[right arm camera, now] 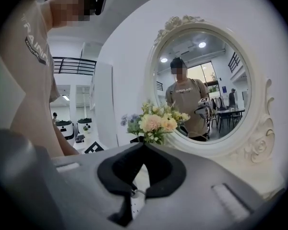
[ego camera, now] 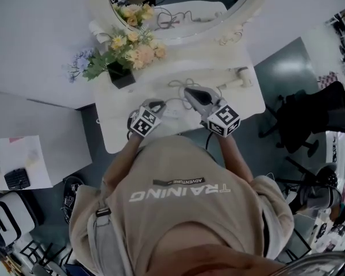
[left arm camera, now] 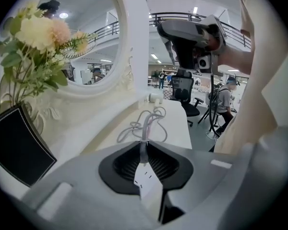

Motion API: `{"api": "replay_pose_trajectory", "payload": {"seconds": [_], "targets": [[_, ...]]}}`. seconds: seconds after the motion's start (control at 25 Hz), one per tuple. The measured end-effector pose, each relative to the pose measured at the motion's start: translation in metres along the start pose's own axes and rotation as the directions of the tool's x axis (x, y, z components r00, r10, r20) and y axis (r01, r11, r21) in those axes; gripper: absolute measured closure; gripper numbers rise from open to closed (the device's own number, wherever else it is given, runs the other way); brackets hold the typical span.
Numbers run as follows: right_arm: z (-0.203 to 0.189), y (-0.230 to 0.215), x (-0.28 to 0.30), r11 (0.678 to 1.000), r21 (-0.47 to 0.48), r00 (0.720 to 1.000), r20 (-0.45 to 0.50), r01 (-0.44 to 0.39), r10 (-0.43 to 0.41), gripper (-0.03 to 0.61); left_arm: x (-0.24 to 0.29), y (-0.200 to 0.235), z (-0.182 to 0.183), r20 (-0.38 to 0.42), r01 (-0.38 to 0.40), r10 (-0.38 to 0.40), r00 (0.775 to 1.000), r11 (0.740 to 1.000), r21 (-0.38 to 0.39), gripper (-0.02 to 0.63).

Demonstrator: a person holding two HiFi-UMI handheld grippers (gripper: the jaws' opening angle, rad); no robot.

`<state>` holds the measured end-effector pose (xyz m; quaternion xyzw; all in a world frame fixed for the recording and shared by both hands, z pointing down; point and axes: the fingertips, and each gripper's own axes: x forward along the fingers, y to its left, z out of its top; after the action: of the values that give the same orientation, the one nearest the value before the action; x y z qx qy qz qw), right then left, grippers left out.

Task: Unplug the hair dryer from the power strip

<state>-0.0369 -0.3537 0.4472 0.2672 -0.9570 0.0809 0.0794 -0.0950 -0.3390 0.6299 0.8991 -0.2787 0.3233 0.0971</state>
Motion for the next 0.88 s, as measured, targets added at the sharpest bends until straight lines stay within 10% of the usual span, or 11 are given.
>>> {"api": "replay_pose_trajectory", "payload": {"seconds": [0.88], "targets": [[0.015, -0.017, -0.003, 0.999, -0.024, 0.998, 0.047, 0.039, -0.038, 0.575, 0.001, 0.002, 0.006, 0.005, -0.01, 0.01, 1.0, 1.0, 0.003, 0.56]]}}
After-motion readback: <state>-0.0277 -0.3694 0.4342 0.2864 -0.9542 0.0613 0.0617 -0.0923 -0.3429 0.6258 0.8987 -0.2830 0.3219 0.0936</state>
